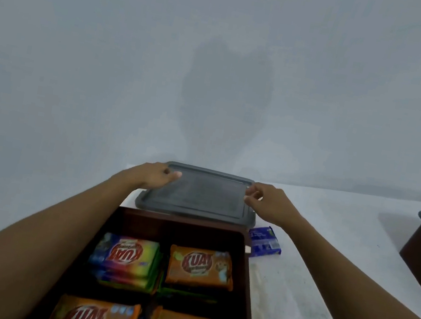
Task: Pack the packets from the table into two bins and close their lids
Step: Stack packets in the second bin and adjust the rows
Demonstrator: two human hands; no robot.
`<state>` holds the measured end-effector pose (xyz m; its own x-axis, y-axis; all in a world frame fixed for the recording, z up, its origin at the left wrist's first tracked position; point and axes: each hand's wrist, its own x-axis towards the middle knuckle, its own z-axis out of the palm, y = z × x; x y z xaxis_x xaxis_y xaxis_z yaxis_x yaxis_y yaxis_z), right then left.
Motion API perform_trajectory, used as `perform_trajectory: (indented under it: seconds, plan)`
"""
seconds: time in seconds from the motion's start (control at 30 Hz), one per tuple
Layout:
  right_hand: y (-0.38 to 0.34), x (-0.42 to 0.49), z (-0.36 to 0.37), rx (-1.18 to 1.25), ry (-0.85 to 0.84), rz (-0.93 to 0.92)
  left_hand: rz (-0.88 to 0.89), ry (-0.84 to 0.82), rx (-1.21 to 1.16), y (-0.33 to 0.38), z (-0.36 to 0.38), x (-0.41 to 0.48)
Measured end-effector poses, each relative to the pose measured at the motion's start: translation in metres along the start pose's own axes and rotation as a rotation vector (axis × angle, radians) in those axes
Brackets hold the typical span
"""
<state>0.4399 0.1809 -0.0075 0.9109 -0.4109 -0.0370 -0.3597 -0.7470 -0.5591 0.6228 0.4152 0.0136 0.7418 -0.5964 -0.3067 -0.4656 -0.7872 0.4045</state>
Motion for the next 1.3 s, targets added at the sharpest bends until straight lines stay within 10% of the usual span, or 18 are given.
perform_trajectory:
  seconds: [0.23, 0.57, 0.93, 1.3]
  plan:
    - [0.031, 0.034, 0.01, 0.222, -0.09, 0.224, -0.318, -0.164, -0.232, 0.009, 0.006, 0.038]
    - [0.12, 0.04, -0.034, -0.167, 0.064, 0.462, 0.0, -0.26, -0.246, 0.105, 0.037, 0.057]
    - [0.13, 0.038, -0.019, -0.252, -0.05, 0.044, 0.331, -0.189, 0.003, 0.144, 0.066, 0.085]
    - [0.177, 0.02, -0.026, -0.305, 0.015, 0.143, 0.356, -0.194, 0.355, 0.122, 0.083, 0.102]
